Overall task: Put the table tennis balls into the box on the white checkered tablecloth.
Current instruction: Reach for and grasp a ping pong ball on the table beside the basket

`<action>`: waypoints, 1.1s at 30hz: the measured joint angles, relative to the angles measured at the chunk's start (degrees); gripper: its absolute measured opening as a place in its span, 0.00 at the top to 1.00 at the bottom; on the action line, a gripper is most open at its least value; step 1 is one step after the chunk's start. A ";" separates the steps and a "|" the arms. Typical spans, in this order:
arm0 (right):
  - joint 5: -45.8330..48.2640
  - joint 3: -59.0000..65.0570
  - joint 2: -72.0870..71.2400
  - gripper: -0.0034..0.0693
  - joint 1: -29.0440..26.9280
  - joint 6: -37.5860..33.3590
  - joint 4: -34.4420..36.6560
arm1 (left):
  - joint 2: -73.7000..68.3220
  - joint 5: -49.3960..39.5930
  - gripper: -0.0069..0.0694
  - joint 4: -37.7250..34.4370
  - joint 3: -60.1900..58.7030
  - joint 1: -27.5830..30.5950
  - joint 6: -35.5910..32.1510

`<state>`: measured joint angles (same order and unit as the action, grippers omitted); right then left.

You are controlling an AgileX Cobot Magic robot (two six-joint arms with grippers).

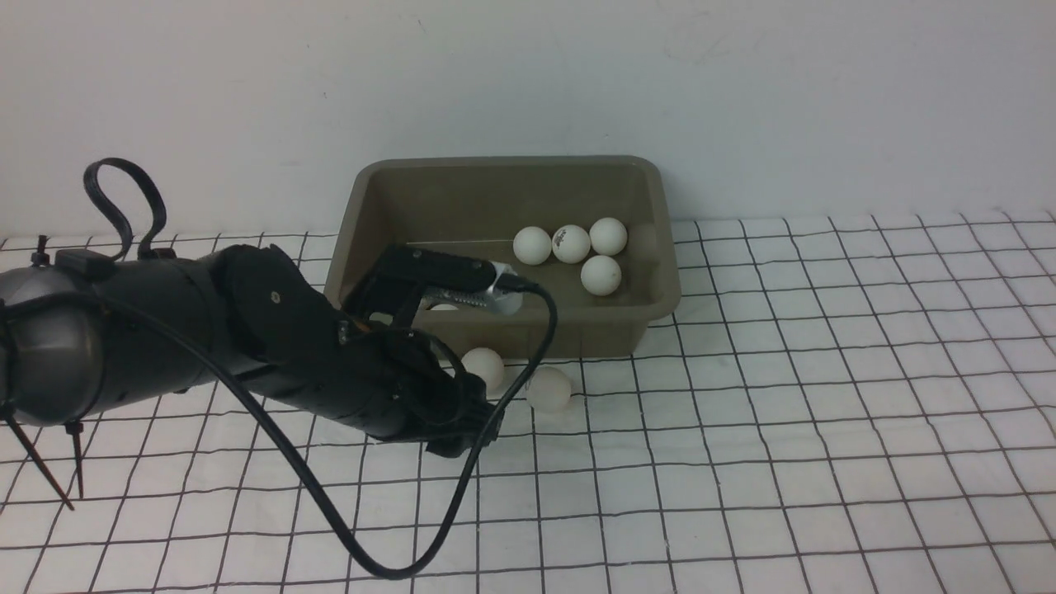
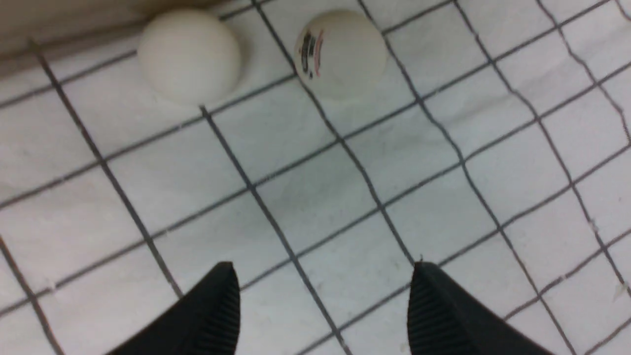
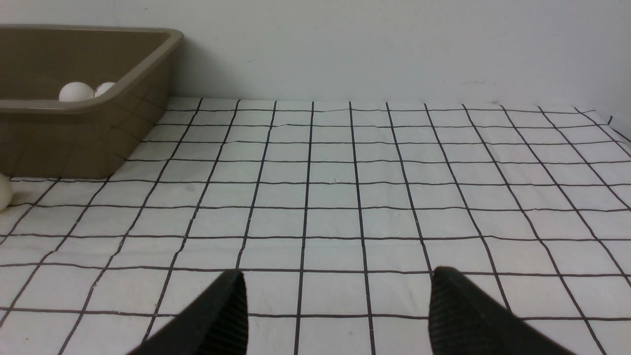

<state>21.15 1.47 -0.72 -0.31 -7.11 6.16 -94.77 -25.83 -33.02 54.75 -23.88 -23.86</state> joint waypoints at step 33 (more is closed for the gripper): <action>0.00 0.00 0.00 0.33 0.00 0.00 0.00 | -4.60 19.23 0.36 20.85 -0.18 -4.56 16.34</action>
<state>21.15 1.47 -0.72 -0.31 -7.11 6.16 -99.36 -6.60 -12.17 54.57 -28.44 -7.52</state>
